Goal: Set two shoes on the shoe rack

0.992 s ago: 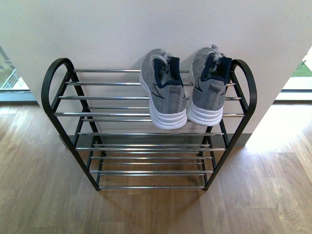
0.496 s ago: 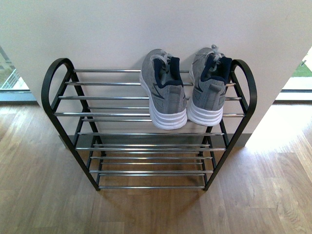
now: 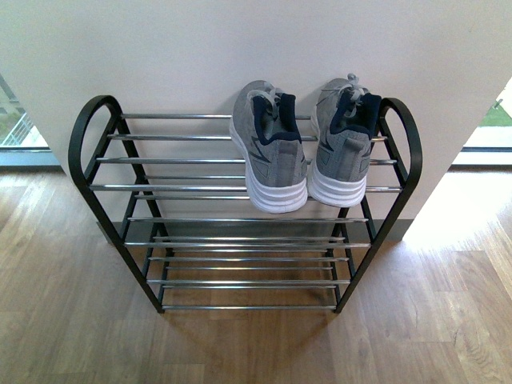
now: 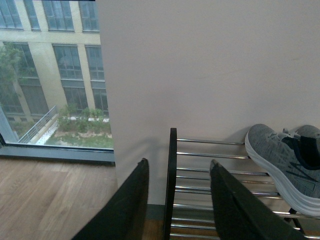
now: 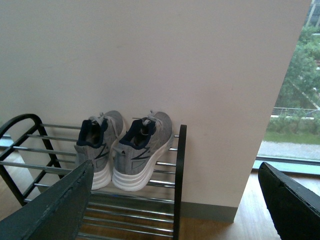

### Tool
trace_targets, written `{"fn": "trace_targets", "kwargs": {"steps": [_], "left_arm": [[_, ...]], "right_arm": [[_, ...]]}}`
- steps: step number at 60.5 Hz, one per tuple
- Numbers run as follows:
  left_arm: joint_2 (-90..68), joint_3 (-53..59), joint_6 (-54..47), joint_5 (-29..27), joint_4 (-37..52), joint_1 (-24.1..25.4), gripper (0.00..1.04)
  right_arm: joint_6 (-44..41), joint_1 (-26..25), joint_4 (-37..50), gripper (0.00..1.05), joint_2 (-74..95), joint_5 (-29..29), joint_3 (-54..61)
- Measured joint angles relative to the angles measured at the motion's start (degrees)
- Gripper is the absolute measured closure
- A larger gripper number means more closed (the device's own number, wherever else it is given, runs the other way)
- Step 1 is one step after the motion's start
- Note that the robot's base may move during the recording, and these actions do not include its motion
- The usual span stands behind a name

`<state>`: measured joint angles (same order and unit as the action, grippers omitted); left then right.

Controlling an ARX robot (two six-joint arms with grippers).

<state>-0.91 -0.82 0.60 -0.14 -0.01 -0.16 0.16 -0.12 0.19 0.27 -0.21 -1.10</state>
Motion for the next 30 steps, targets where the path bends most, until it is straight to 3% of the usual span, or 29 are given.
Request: {"fn": "trace_targets", "kwargs": {"steps": [13, 30], "left_arm": [[0.0, 0.0, -0.1, 0.0, 0.0, 0.0, 0.08], [0.0, 0.0, -0.2, 0.2, 0.0, 0.0, 0.09]], "right_arm": [[0.0, 0.0, 0.0, 0.09, 0.0, 0.2, 0.0], [0.0, 0.0, 0.0, 0.09, 0.0, 0.4, 0.0]]}}
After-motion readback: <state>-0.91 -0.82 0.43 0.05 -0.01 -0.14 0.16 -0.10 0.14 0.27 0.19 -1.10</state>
